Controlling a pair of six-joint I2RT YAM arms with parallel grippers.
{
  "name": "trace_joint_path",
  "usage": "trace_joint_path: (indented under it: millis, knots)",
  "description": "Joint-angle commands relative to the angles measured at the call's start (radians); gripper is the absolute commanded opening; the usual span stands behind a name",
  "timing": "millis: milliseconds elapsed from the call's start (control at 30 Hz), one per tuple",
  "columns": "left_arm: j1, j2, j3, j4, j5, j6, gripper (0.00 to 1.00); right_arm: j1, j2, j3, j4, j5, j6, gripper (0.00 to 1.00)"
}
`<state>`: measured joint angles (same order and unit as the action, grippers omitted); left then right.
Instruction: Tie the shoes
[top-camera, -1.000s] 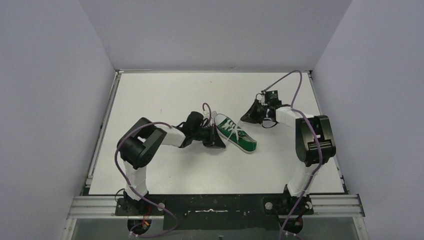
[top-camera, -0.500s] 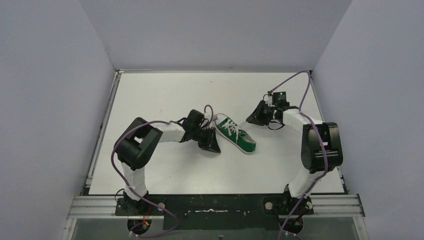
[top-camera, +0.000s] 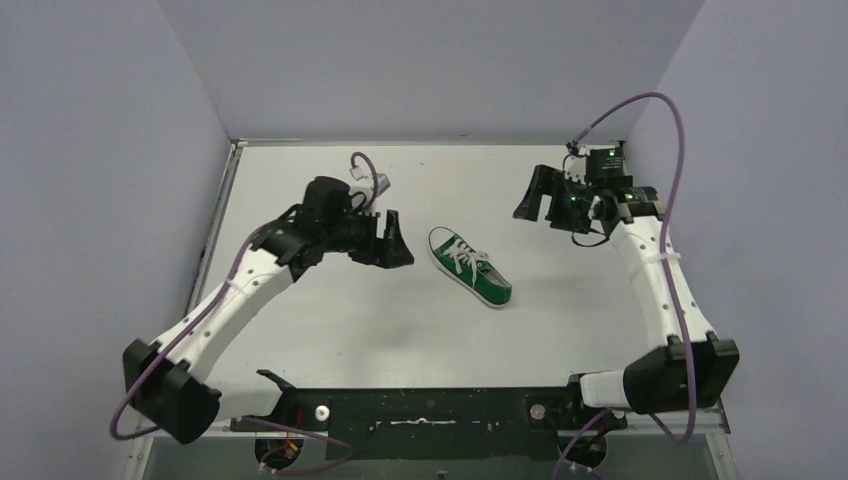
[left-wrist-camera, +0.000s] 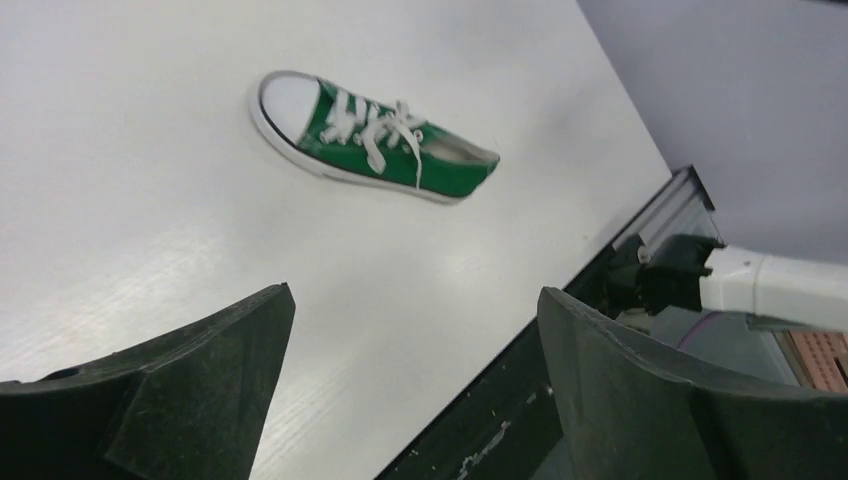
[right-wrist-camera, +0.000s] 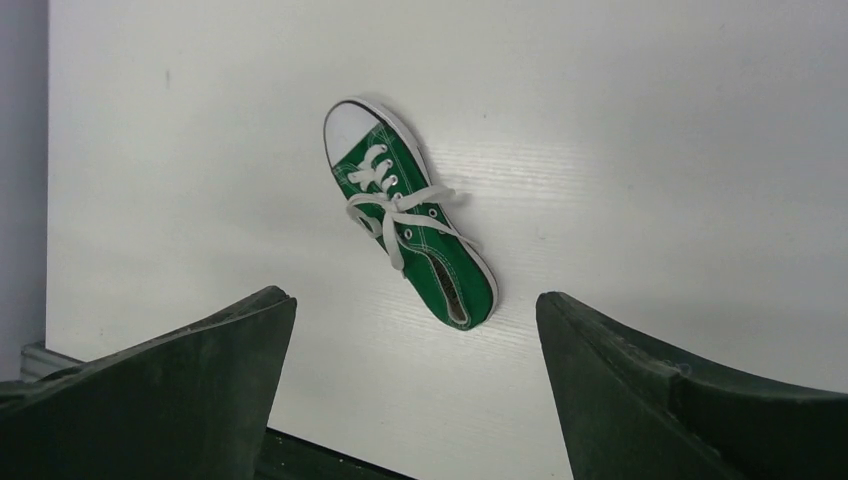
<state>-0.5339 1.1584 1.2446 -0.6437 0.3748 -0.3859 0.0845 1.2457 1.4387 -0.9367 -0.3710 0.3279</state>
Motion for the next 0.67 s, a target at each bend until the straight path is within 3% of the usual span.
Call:
trace_joint_path:
  millis: [0,233,400,633]
  knots:
    - [0.048,-0.103,0.170,-0.197,-0.177,0.032,0.92,-0.002,-0.153,0.119,-0.181,0.092,-0.076,0.97]
    - [0.058,-0.290,0.328,-0.230,-0.315,0.217,0.93,0.002,-0.380,0.187,-0.161,0.183,-0.145,0.98]
    - [0.058,-0.425,0.271,-0.145,-0.301,0.279,0.93,0.004,-0.533,0.138,-0.093,0.196,-0.138,0.99]
    - [0.038,-0.483,0.256,-0.127,-0.260,0.264,0.93,0.004,-0.634,0.099,-0.078,0.303,-0.119,1.00]
